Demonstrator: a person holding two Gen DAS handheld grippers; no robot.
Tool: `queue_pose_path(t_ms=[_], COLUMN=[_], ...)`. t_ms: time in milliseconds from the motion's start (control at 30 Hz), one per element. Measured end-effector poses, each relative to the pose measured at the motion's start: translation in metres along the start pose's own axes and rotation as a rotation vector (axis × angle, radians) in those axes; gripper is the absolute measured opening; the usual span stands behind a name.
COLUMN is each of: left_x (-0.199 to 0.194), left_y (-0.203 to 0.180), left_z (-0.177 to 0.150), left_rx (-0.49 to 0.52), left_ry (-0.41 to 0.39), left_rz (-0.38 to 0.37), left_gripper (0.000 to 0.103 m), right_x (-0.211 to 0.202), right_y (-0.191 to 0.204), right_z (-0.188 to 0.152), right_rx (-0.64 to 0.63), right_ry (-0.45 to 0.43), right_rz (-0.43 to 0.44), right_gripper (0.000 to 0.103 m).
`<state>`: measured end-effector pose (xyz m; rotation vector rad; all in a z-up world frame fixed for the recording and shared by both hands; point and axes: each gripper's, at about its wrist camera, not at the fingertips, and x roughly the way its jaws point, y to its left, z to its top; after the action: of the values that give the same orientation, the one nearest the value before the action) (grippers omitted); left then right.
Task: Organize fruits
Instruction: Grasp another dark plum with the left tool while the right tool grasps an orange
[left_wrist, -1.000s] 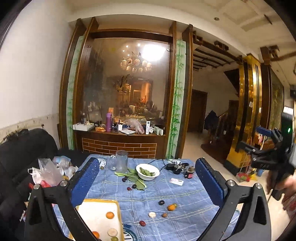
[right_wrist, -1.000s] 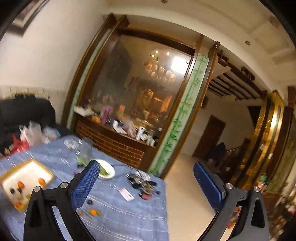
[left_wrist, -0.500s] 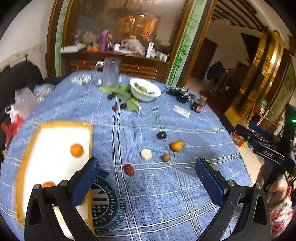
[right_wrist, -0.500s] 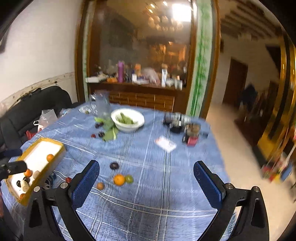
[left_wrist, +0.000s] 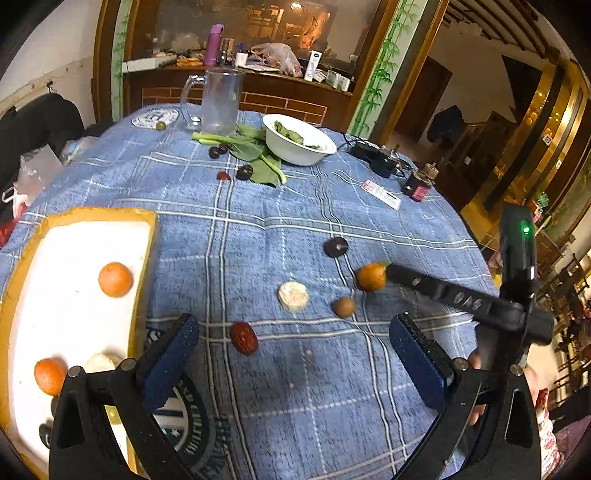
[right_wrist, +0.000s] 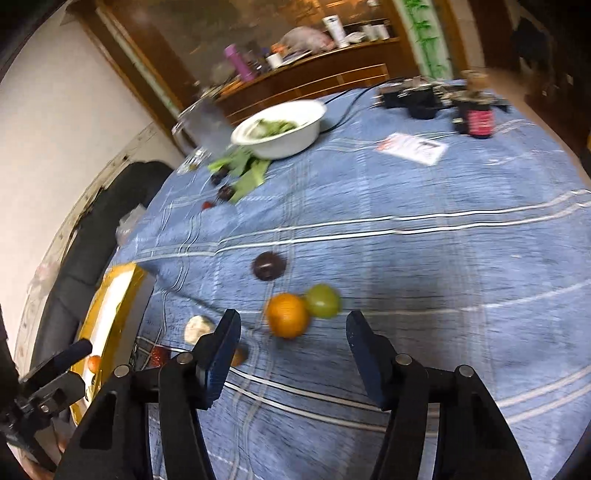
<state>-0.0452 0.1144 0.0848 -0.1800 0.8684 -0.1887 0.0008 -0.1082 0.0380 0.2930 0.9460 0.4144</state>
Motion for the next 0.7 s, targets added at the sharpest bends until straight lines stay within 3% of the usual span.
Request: queue_pose_path(t_ms=[167,367,400,433,467,533,700], left_x=[0.004,0.022,0.028,0.036,0.044,0.066,0.124], left_y=[0.020,0.032,0.028,0.023,0.018,0.006,-0.025], left_z=[0.023,0.054,0.057,0.061,0.062,0.067,0.073], left_rx=[-0.014,-0.014,0.000,0.013,0.021,0.035,0.057], left_ry=[-0.002,0.044,0.055,0.065,0.077,0.112,0.191], left_rz=[0.056,0.058,0.056,0.053,0.049,0.030,-0.028], left_gripper=[0.099,0.099,0.099,0.099,0.099,0.099,0.094], right_x=[0.031,0.041,0.044,0.044,0.043,0.039,0.030], right_y=[0.016,0.024,0.024,0.023,0.021,0.014,0.003], right_z=[-0.005,-0.002,-0.003,-0.004,-0.004,-0.004,-0.006], right_rx=[-0.048,-0.119,-0.132,-0.136,-0.137,-0.108,-0.055], right_ry=[0.052,0.013,0.013,0.015,0.010,0.012,0.021], right_rz=[-0.080,-0.189,-0.221,-0.238,-0.246,-0.209,-0.153], right_gripper=[0.064,0.064,0.061,0.051,0.050,0.030,0.030])
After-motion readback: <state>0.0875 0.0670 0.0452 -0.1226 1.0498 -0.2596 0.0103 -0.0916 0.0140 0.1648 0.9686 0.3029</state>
